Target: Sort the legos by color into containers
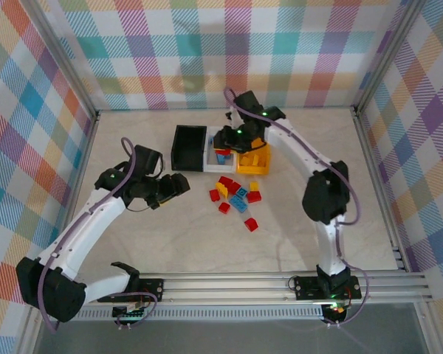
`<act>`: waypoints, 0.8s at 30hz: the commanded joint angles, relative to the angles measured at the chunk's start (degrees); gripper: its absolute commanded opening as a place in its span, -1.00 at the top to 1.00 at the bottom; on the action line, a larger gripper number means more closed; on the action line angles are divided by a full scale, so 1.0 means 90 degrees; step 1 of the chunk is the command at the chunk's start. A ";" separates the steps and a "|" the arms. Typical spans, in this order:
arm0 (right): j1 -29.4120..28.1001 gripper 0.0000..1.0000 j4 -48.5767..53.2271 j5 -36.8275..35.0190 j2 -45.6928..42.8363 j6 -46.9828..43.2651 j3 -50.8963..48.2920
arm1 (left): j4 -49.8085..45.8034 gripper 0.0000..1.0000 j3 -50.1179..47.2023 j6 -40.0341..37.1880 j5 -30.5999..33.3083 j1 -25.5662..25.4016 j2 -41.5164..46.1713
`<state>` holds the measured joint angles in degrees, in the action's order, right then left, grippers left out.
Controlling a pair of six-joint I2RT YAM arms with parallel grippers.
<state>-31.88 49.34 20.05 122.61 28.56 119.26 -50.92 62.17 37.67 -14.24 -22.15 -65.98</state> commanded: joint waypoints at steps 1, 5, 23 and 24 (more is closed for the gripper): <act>-0.0158 0.18 -0.0014 0.0735 0.0853 0.0427 0.1104 | -0.0446 -0.48 -0.0184 0.0083 0.0116 0.0154 0.0302; -0.0169 0.19 -0.0087 0.0875 0.1879 0.0761 0.2346 | -0.0664 -0.49 -0.0356 0.0111 0.0071 0.0253 0.0598; -0.0149 -0.32 -0.1376 0.0742 0.2810 0.1728 0.3479 | -0.1257 -0.53 -0.0448 0.0079 -0.0115 0.0411 0.1063; -0.0140 -0.32 -0.1229 0.0720 0.2712 0.1622 0.3481 | -0.1216 -0.53 -0.0449 0.0054 -0.0134 0.0411 0.1061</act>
<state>-33.36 37.58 27.00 150.17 44.14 148.64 -60.45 58.30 38.15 -14.11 -19.18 -57.12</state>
